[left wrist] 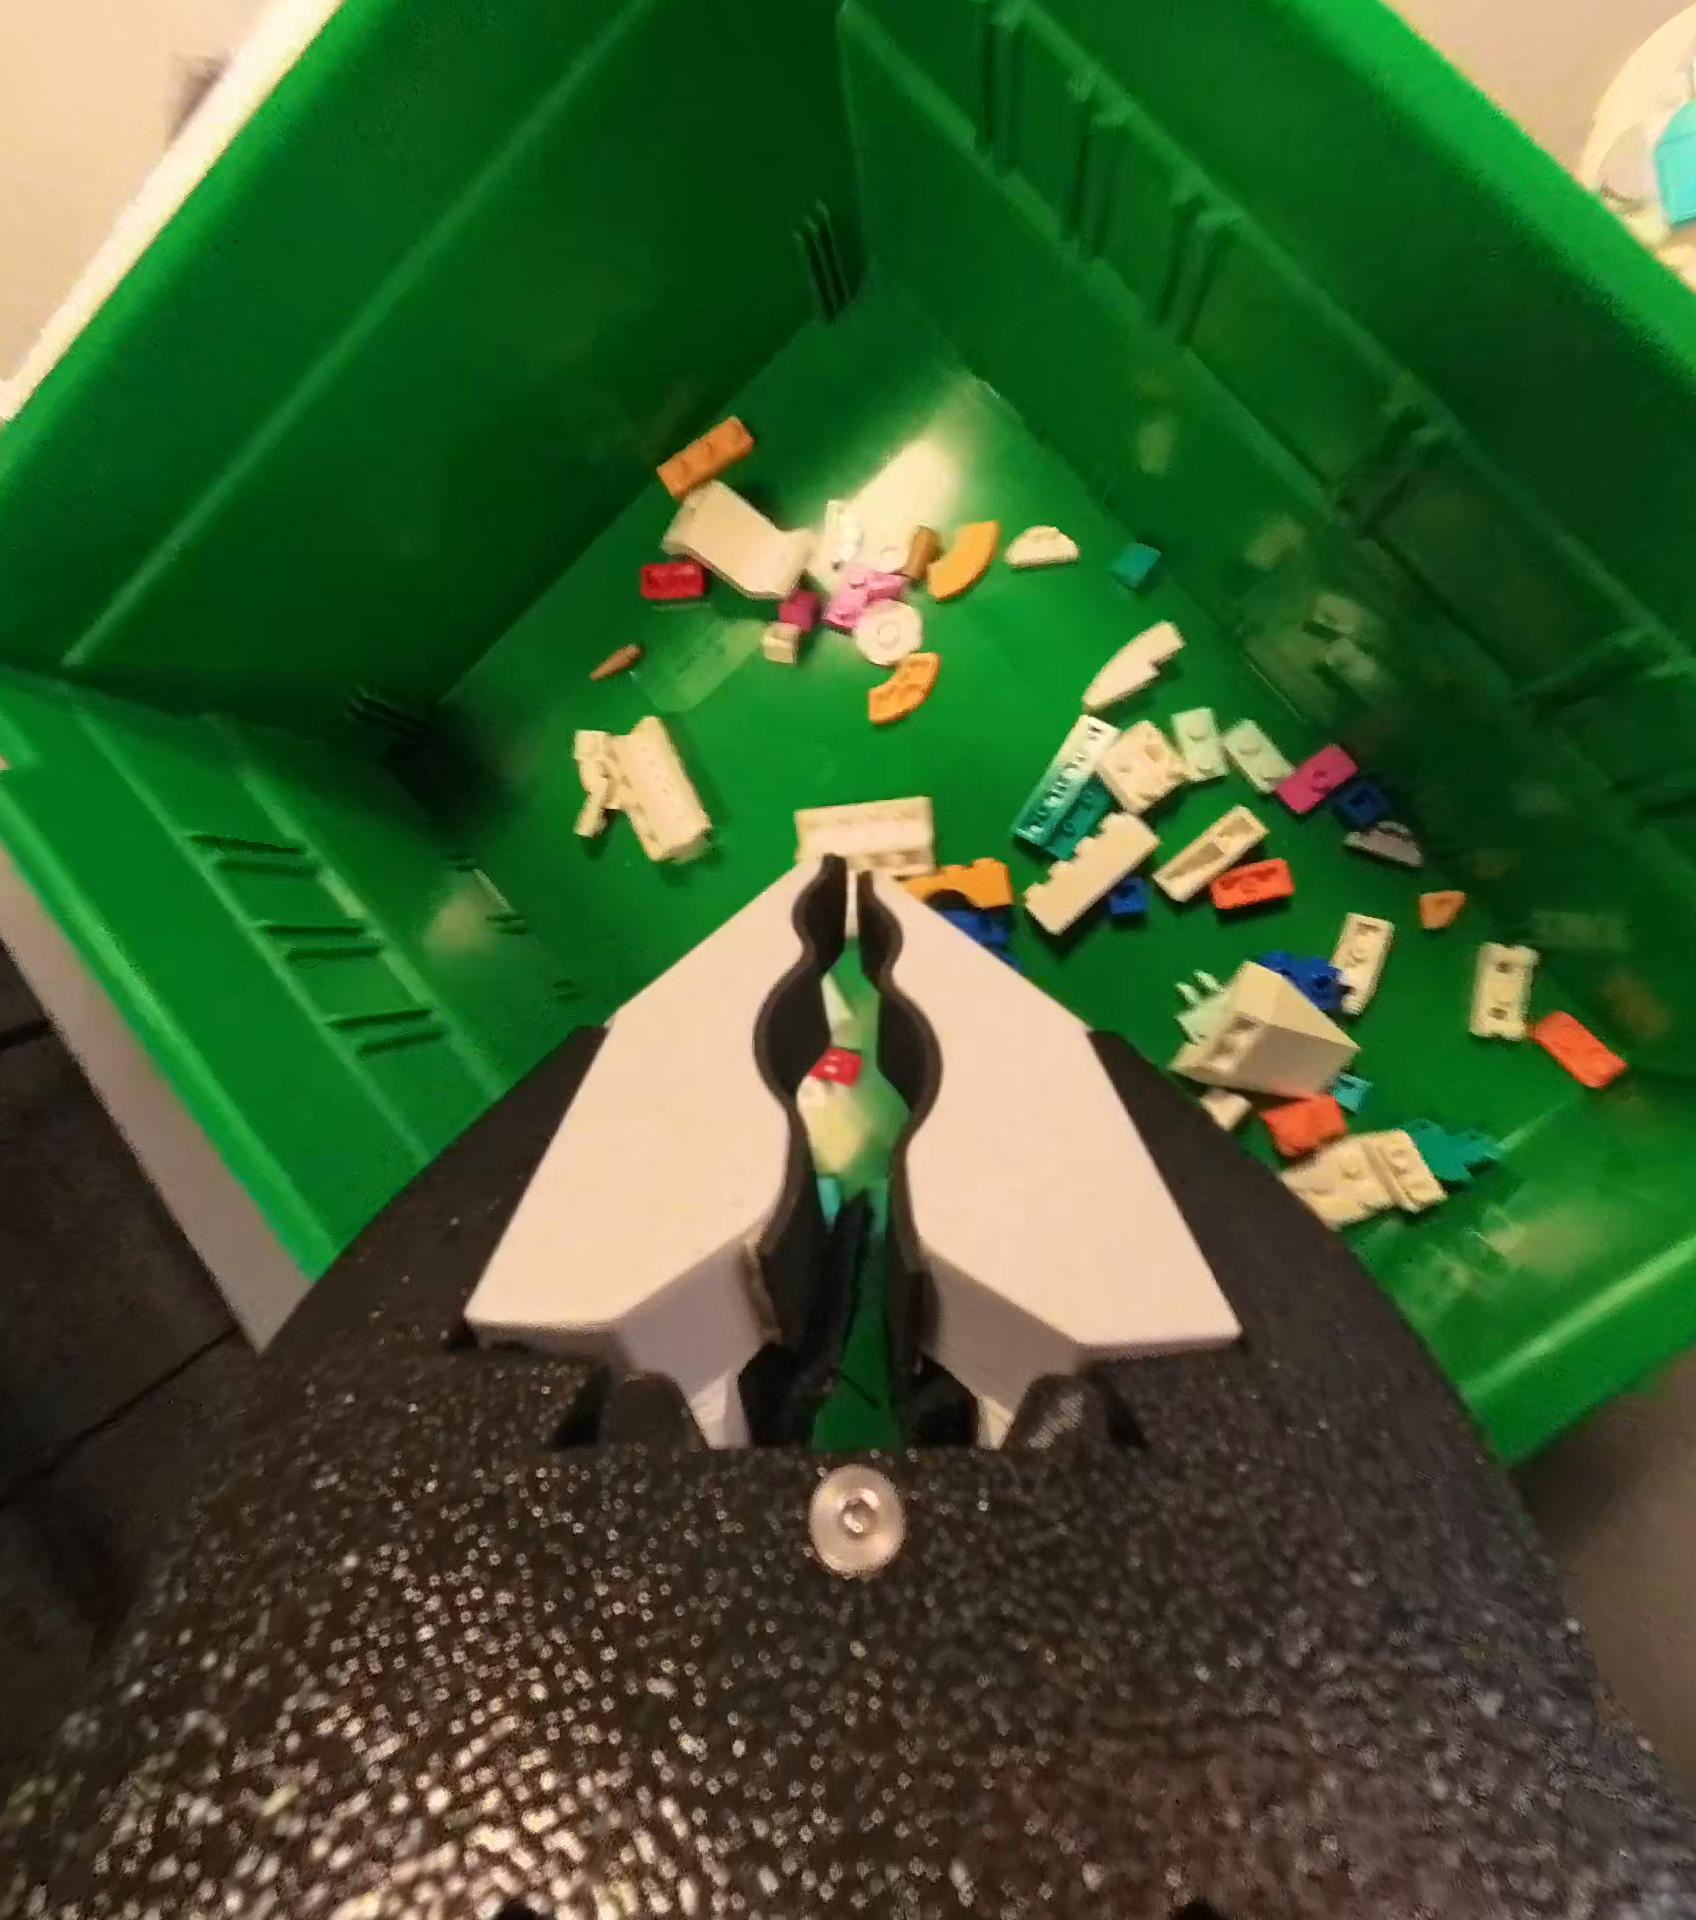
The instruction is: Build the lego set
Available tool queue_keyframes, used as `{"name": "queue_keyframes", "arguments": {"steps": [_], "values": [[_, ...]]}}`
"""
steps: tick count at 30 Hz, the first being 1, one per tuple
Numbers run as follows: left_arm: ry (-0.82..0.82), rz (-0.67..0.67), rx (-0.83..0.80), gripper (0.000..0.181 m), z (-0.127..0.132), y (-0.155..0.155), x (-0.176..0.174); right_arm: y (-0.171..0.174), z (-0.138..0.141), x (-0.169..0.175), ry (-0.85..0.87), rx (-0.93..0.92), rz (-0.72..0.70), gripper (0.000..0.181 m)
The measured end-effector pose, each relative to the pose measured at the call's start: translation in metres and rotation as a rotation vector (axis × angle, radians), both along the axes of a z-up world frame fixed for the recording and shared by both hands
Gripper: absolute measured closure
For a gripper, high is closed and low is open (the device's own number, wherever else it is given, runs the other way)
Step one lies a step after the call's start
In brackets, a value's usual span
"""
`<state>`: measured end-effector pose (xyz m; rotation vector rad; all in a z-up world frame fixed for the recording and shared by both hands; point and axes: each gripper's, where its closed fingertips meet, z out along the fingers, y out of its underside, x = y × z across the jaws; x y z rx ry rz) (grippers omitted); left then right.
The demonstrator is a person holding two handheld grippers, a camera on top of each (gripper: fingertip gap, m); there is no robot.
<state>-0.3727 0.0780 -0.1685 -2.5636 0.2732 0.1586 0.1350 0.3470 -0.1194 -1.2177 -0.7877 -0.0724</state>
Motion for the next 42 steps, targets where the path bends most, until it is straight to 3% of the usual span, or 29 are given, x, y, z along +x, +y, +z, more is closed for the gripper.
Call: {"name": "queue_keyframes", "arguments": {"steps": [1, 9, 14, 17, 19, 24, 27, 34, 39, 42], "values": [[-0.028, -0.019, -0.009, 0.181, -0.002, -0.003, 0.008, 0.000, 0.000, 0.000, -0.003, 0.000, 0.000, 0.181], [-0.006, -0.050, -0.076, 0.181, -0.014, -0.015, 0.014, 0.000, -0.002, -0.002, -0.020, 0.002, 0.000, 0.181], [-0.154, -0.278, -0.117, 0.181, -0.018, -0.018, 0.066, 0.000, -0.002, -0.002, -0.028, 0.001, -0.003, 0.181], [0.012, -0.481, -0.105, 0.181, -0.024, -0.020, 0.078, 0.001, -0.003, -0.004, -0.039, 0.001, -0.004, 0.181], [0.070, -0.525, -0.121, 0.181, -0.028, -0.021, 0.082, 0.001, -0.003, -0.004, -0.043, 0.001, -0.006, 0.181], [0.012, -0.495, -0.135, 0.179, -0.028, -0.025, 0.080, 0.001, -0.003, -0.004, -0.046, 0.001, -0.008, 0.181], [-0.002, -0.427, -0.129, 0.148, -0.025, -0.025, 0.071, 0.001, -0.004, -0.005, -0.049, 0.002, -0.007, 0.181], [-0.062, -0.497, -0.233, 0.128, -0.034, -0.048, 0.082, 0.000, -0.003, -0.005, -0.048, 0.004, -0.001, 0.181], [-0.010, -0.519, -0.301, 0.137, -0.049, -0.052, 0.079, 0.000, -0.003, -0.005, -0.044, 0.005, 0.004, 0.181], [0.014, -0.528, -0.261, 0.161, -0.044, -0.044, 0.076, -0.001, -0.003, -0.005, -0.041, 0.005, 0.007, 0.181]]}}
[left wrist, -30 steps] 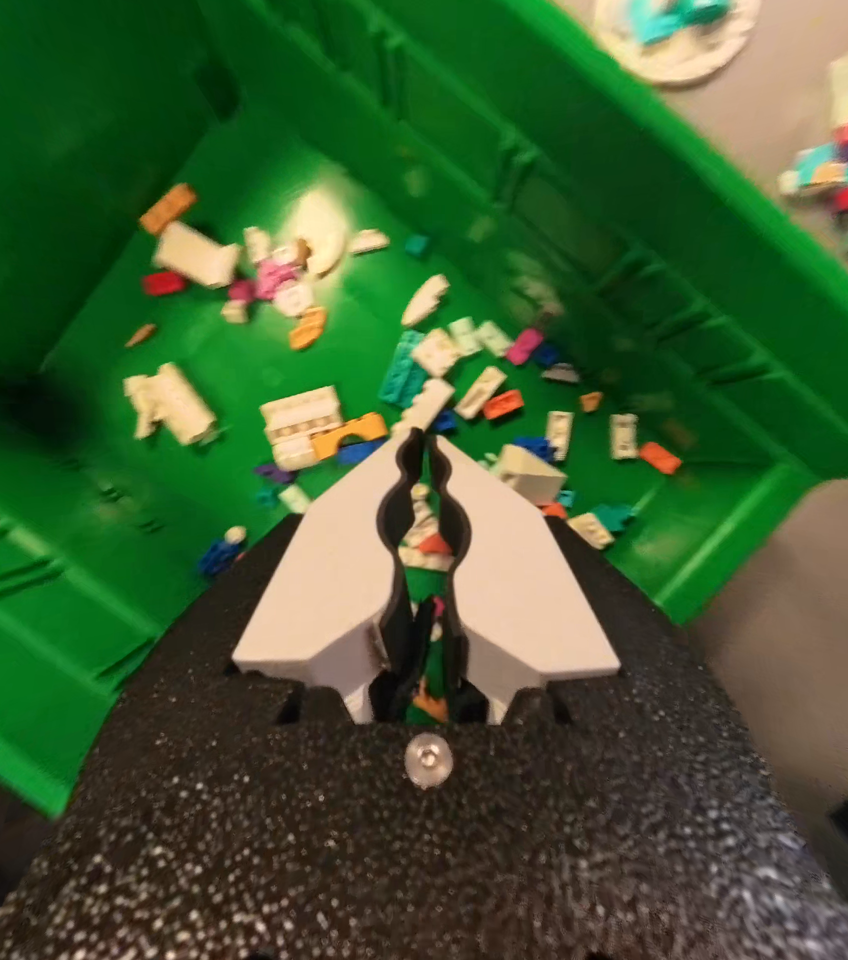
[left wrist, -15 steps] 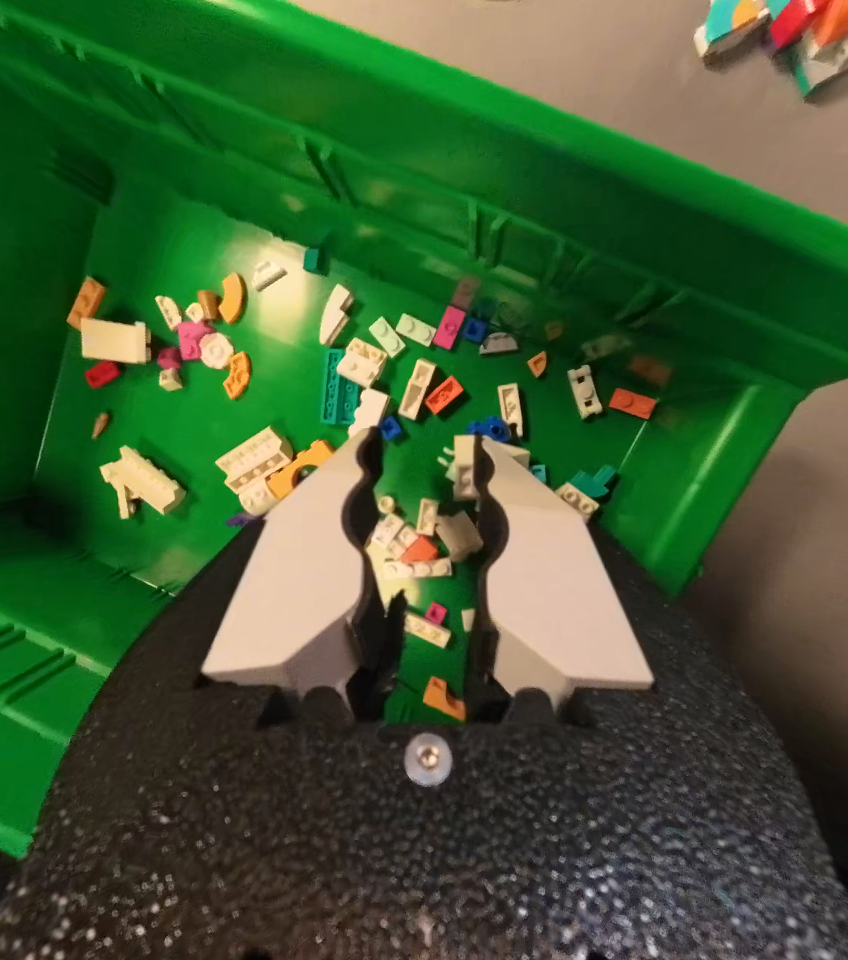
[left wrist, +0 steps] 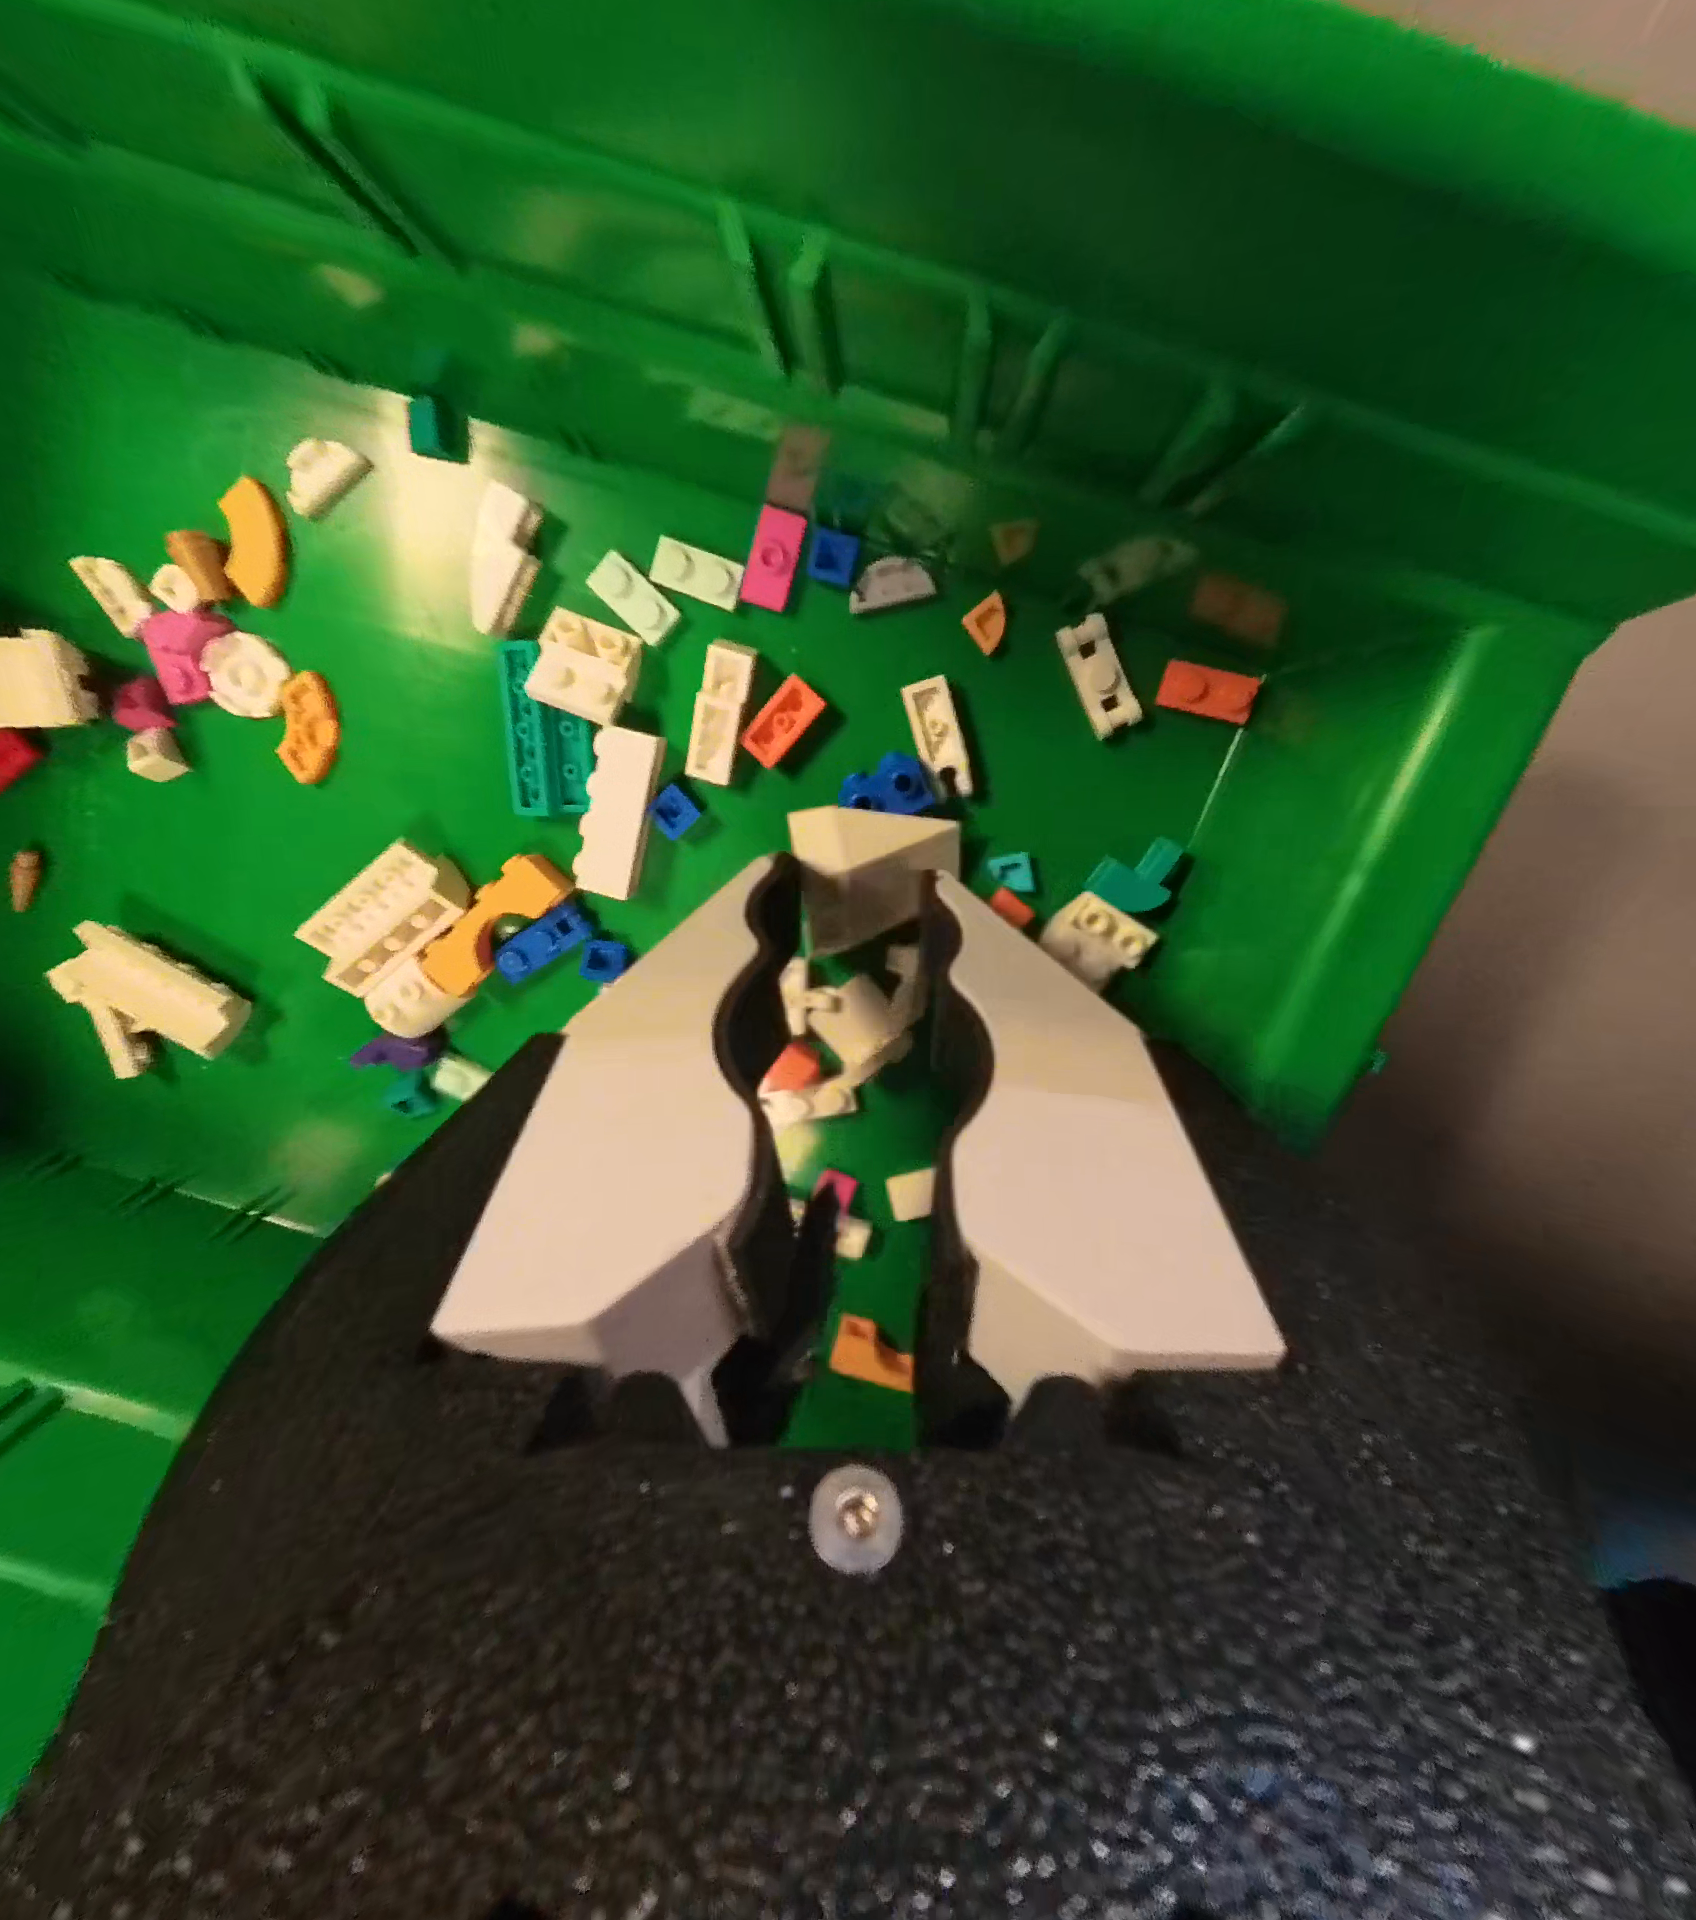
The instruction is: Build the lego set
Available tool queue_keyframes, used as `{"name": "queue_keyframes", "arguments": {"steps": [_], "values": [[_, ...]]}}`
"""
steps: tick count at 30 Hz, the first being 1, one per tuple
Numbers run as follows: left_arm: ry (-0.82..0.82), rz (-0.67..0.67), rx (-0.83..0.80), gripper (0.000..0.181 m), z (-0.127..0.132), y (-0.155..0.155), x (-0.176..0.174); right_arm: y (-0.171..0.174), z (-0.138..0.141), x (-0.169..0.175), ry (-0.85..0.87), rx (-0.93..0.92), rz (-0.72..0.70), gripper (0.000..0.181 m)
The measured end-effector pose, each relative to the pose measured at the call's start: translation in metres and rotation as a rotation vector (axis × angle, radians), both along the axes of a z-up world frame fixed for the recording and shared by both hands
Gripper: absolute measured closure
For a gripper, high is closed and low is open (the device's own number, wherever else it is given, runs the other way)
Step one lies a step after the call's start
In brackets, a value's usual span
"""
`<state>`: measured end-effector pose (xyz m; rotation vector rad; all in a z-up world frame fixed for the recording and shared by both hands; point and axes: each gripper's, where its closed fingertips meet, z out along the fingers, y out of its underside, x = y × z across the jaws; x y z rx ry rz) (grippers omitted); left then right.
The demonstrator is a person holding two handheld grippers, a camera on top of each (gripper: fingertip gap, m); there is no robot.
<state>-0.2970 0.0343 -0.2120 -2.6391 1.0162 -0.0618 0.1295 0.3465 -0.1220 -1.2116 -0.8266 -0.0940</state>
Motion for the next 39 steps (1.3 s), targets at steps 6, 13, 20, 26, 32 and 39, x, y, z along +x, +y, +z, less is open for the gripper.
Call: {"name": "queue_keyframes", "arguments": {"steps": [6, 13, 20, 26, 32, 39], "values": [[0.058, 0.102, 0.207, 0.178, 0.029, 0.033, -0.030, 0.000, 0.001, 0.000, 0.009, 0.000, 0.004, 0.181], [0.103, 0.186, 0.183, 0.172, 0.023, 0.037, -0.056, -0.001, 0.001, 0.000, 0.014, 0.000, 0.012, 0.181], [0.056, 0.289, 0.094, 0.141, 0.031, 0.013, -0.061, -0.001, 0.000, -0.002, 0.007, 0.001, 0.018, 0.181], [-0.005, 0.283, -0.108, 0.128, 0.027, -0.032, -0.042, -0.001, 0.000, -0.002, 0.005, 0.001, 0.018, 0.181], [0.058, 0.208, -0.187, 0.132, 0.022, -0.056, -0.041, -0.001, -0.001, -0.003, -0.008, 0.002, 0.018, 0.181], [0.122, 0.176, -0.255, 0.142, 0.023, -0.072, -0.047, -0.002, -0.001, -0.004, -0.013, 0.004, 0.022, 0.181]]}}
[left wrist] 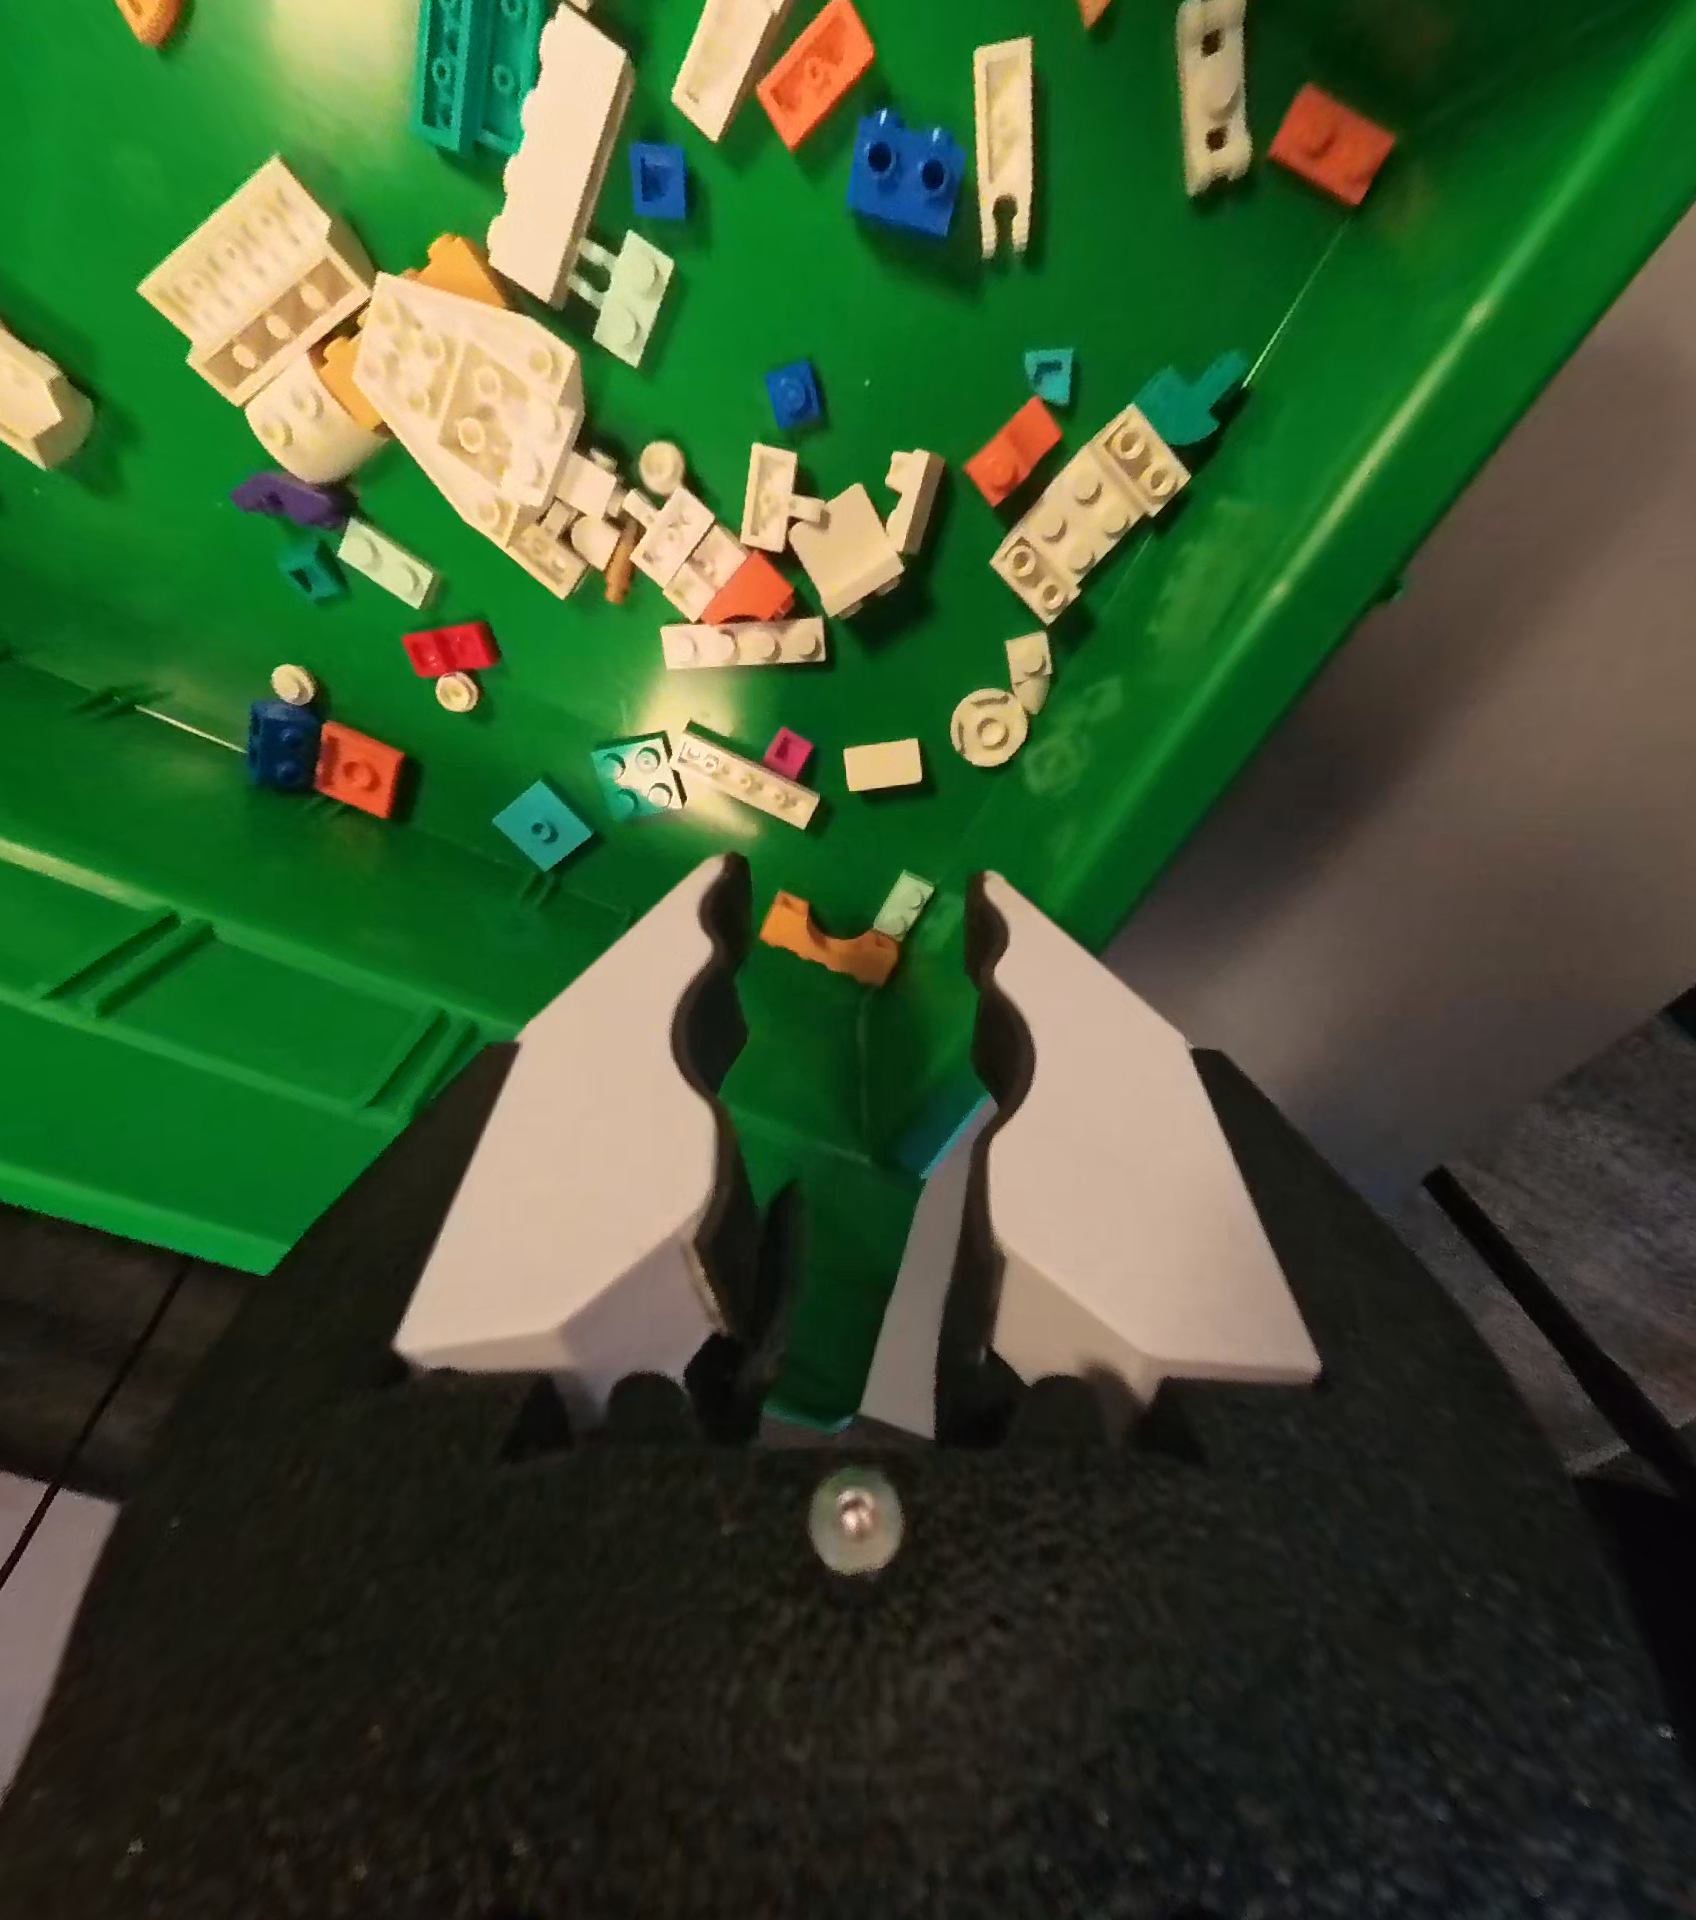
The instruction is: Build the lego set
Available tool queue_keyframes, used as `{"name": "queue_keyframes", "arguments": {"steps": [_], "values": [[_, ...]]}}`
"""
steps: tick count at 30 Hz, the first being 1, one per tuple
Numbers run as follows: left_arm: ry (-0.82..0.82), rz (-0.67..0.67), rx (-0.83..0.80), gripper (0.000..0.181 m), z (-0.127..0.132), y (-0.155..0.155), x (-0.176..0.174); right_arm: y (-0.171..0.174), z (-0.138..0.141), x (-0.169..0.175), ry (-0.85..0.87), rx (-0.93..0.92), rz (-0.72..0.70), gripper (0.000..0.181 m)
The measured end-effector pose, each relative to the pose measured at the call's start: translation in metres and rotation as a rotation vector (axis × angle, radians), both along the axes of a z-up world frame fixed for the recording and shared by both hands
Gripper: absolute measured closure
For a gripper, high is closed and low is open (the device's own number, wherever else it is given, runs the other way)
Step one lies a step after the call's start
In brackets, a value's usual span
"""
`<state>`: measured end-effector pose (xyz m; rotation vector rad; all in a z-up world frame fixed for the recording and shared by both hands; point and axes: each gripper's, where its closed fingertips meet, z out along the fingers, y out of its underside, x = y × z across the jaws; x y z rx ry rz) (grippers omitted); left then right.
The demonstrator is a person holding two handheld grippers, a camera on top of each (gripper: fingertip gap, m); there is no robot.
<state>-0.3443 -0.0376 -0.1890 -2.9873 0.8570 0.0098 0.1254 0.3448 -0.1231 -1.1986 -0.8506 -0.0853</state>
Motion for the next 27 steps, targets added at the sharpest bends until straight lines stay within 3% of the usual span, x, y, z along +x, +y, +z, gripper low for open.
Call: {"name": "queue_keyframes", "arguments": {"steps": [5, 10, 15, 27], "values": [[-0.053, -0.005, -0.008, 0.155, -0.004, 0.001, 0.011, 0.000, 0.000, 0.000, -0.001, 0.001, 0.003, 0.181], [-0.161, 0.004, -0.030, 0.181, -0.008, 0.000, 0.033, -0.001, -0.001, -0.001, -0.008, 0.002, 0.007, 0.181], [-0.171, 0.011, -0.071, 0.181, -0.020, -0.004, 0.048, -0.001, 0.000, -0.002, -0.005, 0.003, 0.012, 0.181], [-0.267, -0.232, 0.033, 0.181, -0.028, 0.007, 0.137, -0.003, 0.001, -0.002, 0.012, 0.002, 0.030, 0.181]]}}
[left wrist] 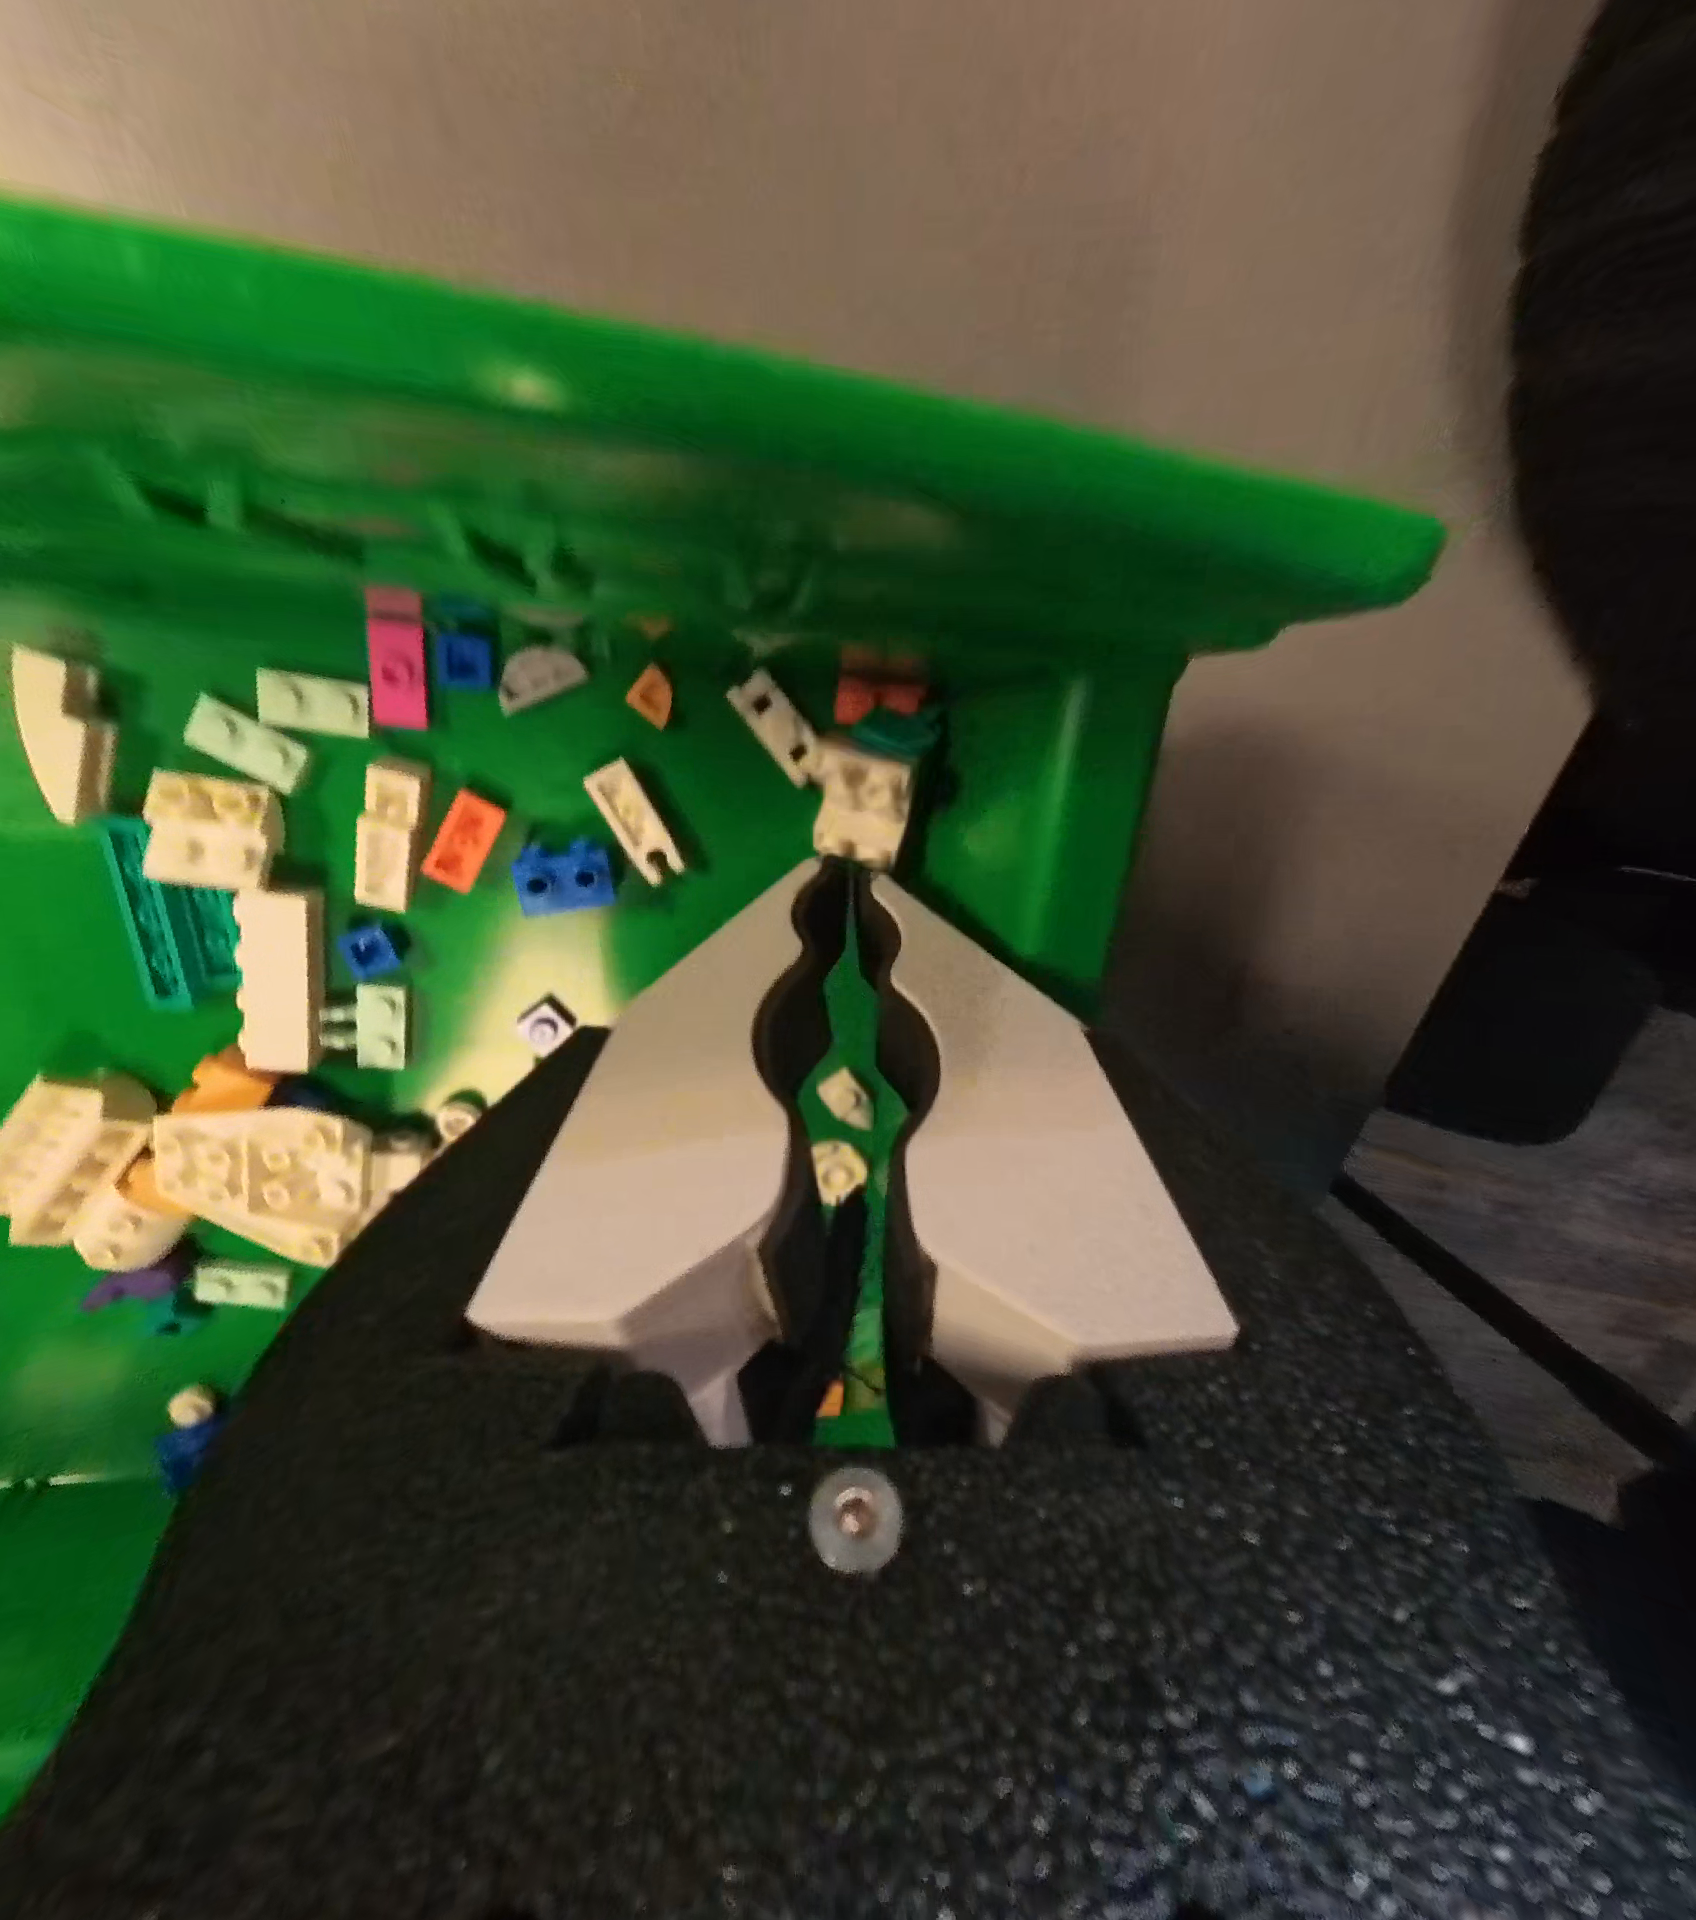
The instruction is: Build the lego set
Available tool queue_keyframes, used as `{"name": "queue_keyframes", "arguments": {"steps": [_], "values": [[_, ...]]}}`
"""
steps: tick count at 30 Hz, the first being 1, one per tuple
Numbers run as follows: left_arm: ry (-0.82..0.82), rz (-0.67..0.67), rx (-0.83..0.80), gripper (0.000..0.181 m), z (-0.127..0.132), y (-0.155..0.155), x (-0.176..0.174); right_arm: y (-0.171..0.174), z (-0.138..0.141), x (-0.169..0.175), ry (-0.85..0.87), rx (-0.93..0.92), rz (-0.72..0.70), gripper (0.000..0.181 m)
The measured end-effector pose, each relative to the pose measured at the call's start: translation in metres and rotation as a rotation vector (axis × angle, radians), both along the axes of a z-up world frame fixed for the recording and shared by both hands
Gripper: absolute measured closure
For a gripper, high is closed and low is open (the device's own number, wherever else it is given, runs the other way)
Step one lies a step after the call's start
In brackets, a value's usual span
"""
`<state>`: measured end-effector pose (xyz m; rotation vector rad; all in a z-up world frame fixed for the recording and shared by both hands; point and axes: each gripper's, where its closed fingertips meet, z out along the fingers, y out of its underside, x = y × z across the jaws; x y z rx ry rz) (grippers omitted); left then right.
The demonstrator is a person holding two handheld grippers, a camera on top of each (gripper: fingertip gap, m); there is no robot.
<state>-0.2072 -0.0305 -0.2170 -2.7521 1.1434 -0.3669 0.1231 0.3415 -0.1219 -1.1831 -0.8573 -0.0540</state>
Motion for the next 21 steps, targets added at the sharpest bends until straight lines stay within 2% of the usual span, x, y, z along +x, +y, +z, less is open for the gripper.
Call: {"name": "queue_keyframes", "arguments": {"steps": [4, 9, 12, 14, 21], "values": [[0.009, 0.010, 0.038, 0.181, 0.004, 0.005, -0.001, -0.001, 0.000, 0.000, 0.006, -0.002, 0.005, 0.181], [0.096, 0.139, 0.144, 0.181, 0.015, 0.015, -0.039, 0.002, 0.000, 0.002, 0.007, -0.004, -0.016, 0.181], [0.144, 0.302, 0.303, 0.181, 0.032, 0.035, -0.066, 0.005, 0.003, 0.009, 0.031, -0.006, -0.048, 0.181], [0.084, 0.401, 0.373, 0.181, 0.046, 0.043, -0.072, 0.007, 0.003, 0.012, 0.039, -0.009, -0.064, 0.181], [0.182, 0.617, 0.479, 0.181, 0.067, 0.042, -0.118, 0.008, 0.001, 0.012, 0.008, -0.006, -0.089, 0.181]]}}
